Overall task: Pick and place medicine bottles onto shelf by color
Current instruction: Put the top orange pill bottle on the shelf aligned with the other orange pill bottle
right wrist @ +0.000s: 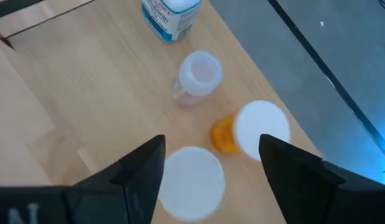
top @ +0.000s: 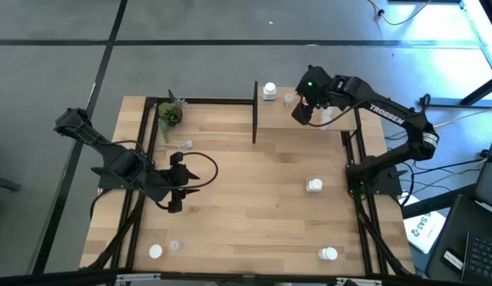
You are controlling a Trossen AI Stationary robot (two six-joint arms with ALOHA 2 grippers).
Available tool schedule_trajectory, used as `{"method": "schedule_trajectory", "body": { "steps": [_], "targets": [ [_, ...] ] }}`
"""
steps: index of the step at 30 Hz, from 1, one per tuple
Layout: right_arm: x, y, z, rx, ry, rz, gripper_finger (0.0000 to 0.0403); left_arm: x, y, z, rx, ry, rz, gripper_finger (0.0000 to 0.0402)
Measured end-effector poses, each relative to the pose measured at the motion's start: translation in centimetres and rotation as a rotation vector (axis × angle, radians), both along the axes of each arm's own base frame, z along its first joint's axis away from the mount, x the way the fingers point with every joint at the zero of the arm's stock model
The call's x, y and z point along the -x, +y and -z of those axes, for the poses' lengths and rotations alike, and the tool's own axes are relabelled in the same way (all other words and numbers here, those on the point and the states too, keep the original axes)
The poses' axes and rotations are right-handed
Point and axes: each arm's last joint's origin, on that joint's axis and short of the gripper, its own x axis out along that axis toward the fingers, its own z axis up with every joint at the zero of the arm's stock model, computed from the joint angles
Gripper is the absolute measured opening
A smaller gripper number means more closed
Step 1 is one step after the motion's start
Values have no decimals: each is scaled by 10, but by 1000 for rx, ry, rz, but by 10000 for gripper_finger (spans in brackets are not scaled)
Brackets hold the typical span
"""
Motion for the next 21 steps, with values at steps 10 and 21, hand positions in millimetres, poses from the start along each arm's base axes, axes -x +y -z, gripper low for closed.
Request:
{"method": "schedule_trajectory", "body": {
  "steps": [10,21],
  "targets": [
    [9,43,-22,-16,68,-148,181,0,0,0,0,0,0,174],
    [16,82,-1,-84,79,-296,48,0,0,0,-2,0,1,174]
  ]
}}
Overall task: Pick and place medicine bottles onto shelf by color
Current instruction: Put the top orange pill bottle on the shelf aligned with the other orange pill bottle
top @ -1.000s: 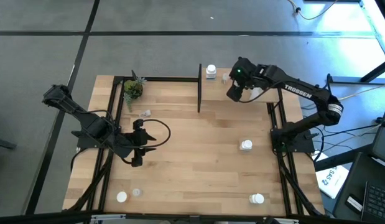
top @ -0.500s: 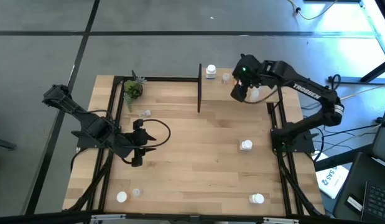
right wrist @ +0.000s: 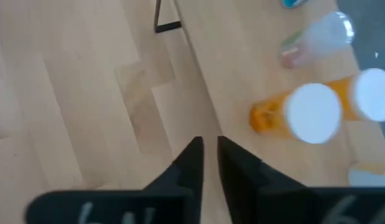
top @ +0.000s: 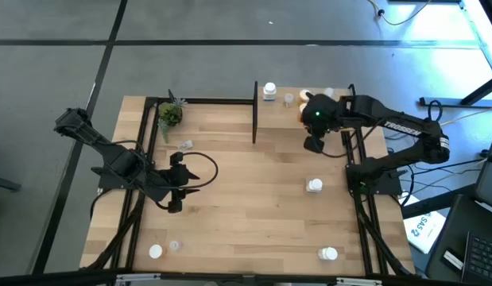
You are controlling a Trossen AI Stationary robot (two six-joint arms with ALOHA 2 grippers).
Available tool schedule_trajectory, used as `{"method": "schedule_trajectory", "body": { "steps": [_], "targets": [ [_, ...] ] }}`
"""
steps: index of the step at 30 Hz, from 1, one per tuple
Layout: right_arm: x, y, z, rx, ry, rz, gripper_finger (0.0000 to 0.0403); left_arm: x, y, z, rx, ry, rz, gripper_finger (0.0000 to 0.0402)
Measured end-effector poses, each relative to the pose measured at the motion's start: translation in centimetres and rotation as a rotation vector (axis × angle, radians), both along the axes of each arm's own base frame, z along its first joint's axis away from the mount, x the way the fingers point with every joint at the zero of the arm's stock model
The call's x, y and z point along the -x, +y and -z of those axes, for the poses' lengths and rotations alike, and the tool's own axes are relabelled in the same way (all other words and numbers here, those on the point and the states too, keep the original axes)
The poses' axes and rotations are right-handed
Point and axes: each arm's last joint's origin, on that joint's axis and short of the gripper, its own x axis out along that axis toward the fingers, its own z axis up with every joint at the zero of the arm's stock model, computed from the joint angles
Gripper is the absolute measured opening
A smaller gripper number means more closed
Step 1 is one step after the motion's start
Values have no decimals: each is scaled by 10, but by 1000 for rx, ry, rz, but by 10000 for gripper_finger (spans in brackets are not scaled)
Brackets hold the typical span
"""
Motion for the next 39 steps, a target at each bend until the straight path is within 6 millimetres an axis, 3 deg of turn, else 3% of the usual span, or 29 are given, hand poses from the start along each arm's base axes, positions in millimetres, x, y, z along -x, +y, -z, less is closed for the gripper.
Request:
{"method": "schedule_trajectory", "body": {
  "steps": [5,16,39],
  "targets": [
    [-7,0,20,7,6,-25,6,0,0,0,1,0,-1,174],
    [-13,-14,58,122,15,9,4,0,0,0,1,0,-1,174],
    [-7,-39,59,165,-9,100,3,-3,-1,-4,-2,-57,-22,174]
  ]
}}
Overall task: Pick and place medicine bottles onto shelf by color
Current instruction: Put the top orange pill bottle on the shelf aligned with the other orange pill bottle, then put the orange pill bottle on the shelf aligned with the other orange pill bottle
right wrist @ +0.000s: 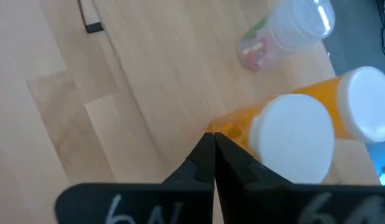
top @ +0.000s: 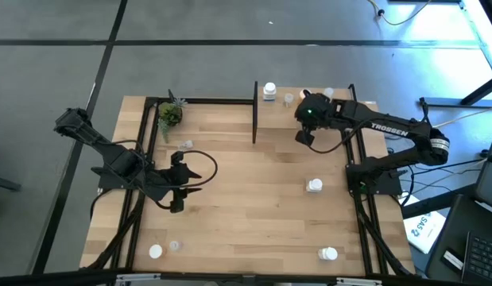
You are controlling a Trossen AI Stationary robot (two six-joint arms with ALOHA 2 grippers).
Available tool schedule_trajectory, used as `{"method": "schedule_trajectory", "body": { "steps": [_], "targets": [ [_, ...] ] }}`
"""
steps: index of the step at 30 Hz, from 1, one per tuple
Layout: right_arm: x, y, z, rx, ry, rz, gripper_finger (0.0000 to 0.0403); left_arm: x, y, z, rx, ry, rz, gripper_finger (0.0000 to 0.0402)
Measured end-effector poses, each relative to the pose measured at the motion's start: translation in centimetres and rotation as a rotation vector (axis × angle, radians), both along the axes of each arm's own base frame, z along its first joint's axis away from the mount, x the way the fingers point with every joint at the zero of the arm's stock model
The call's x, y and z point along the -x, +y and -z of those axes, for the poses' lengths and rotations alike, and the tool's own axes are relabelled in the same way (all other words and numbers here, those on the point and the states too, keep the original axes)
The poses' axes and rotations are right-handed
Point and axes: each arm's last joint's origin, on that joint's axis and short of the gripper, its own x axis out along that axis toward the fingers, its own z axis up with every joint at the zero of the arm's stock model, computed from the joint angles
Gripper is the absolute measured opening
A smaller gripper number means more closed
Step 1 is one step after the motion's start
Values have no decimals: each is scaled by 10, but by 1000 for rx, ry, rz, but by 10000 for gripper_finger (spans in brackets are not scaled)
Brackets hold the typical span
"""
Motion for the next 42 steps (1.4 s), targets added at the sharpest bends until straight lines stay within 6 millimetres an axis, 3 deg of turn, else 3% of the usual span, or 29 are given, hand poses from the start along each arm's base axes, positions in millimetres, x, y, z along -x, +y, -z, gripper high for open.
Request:
{"method": "schedule_trajectory", "body": {
  "steps": [27,35,42],
  "targets": [
    [5,-12,-1,30,24,-10,5,0,0,0,2,1,1,174],
    [3,12,-19,59,-42,-100,5,0,0,0,2,1,1,174],
    [0,52,-31,145,-68,-204,5,0,0,0,25,4,-1,174]
  ]
}}
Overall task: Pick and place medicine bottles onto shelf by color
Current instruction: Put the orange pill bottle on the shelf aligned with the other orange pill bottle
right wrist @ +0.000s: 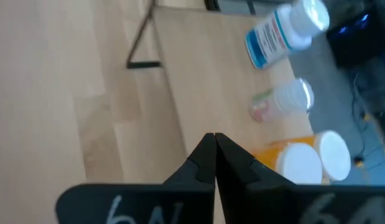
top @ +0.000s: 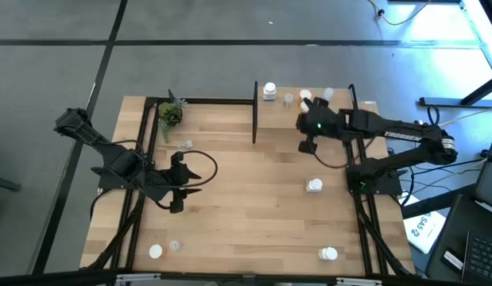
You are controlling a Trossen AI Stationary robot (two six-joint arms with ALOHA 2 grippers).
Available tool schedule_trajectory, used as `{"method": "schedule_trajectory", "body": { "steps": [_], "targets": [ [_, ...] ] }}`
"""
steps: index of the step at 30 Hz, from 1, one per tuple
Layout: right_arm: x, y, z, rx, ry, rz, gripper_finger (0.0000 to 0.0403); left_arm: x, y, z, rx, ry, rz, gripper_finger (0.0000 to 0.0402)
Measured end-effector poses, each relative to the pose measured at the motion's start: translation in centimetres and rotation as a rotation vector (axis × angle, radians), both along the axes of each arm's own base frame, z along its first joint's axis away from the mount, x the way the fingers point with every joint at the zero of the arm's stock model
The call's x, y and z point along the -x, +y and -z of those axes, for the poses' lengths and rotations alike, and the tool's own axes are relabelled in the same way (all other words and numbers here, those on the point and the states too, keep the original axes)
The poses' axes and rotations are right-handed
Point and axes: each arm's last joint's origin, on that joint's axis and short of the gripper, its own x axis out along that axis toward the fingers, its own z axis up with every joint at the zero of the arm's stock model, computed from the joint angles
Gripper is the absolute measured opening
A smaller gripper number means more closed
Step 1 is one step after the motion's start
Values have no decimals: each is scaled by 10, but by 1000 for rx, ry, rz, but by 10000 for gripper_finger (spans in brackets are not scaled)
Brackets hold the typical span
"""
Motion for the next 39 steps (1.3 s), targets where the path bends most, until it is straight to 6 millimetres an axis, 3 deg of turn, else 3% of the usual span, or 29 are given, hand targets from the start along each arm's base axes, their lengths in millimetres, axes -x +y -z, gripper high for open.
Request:
{"method": "schedule_trajectory", "body": {
  "steps": [8,21,29,39],
  "targets": [
    [-1,50,-5,32,-51,-128,5,1,-2,0,63,39,65,174],
    [1,117,-16,27,-211,-287,5,12,-20,-41,106,176,193,174],
    [-4,148,-32,-5,-262,-391,5,5,-49,-45,184,388,122,174],
    [-15,184,-28,-157,-189,-656,5,9,-84,-35,313,493,-8,174]
  ]
}}
